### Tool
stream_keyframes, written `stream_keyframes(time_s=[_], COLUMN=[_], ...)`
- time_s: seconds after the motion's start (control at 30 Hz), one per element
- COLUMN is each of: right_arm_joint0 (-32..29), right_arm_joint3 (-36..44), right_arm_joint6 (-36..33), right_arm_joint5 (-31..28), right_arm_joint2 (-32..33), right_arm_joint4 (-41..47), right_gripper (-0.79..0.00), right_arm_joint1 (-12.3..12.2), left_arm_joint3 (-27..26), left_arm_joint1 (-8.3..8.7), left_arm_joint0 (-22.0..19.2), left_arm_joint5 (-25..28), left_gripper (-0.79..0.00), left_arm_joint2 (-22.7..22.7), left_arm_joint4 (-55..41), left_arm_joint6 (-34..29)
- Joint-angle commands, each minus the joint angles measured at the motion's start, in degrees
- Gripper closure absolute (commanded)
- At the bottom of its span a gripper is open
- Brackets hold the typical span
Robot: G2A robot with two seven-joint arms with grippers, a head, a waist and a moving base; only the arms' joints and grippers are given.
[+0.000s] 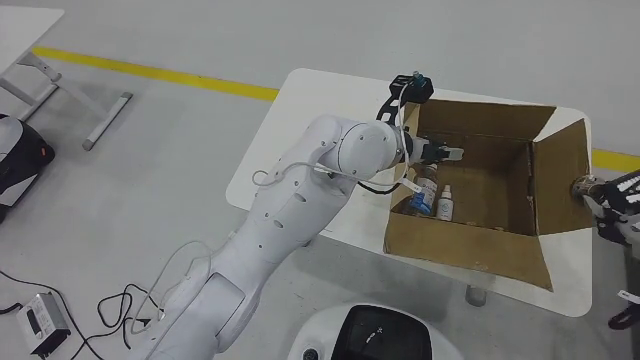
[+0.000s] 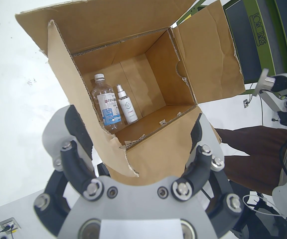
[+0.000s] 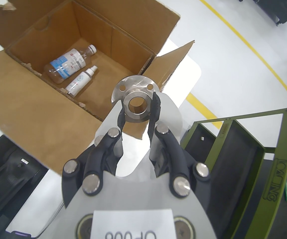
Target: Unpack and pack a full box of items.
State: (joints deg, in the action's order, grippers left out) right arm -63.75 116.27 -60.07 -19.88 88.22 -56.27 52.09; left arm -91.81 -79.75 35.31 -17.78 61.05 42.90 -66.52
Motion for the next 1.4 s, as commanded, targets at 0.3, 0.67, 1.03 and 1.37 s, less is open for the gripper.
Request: stream_keyframes(time_s=[0.3,0.67,1.03,1.37], right_arm_joint0=[18.0,21.1,20.1,28.2], right_arm_joint3=[-16.5,-20.2,-22.0,-36.9], right_arm_joint6=[-0.6,-1.0,1.2,-0.2], right_arm_joint5=[4.2,4.4,5.1,8.0], right_arm_joint2=[-22.6,-27.2,-27.9,-39.9], right_arm_joint4=[-5.0,-5.3,-5.9,-5.3], right_gripper=[0.0,0.0,0.0,0.0], right_arm_joint1=[3.3,4.5,4.7,9.2], left_arm_joint3=[0.0,0.0,-1.6,-6.0], left_arm_joint1=[0.0,0.0,0.29,1.16], left_arm_joint0=[0.0,0.0,2.2,6.0], left_arm_joint5=[0.0,0.0,-0.4,-2.7], left_gripper=[-0.785,-0.785,-0.785,-0.785], left_arm_joint2=[0.0,0.0,1.6,7.0], left_arm_joint4=[0.0,0.0,1.0,1.5], left_arm_joint6=[0.0,0.0,5.5,9.3])
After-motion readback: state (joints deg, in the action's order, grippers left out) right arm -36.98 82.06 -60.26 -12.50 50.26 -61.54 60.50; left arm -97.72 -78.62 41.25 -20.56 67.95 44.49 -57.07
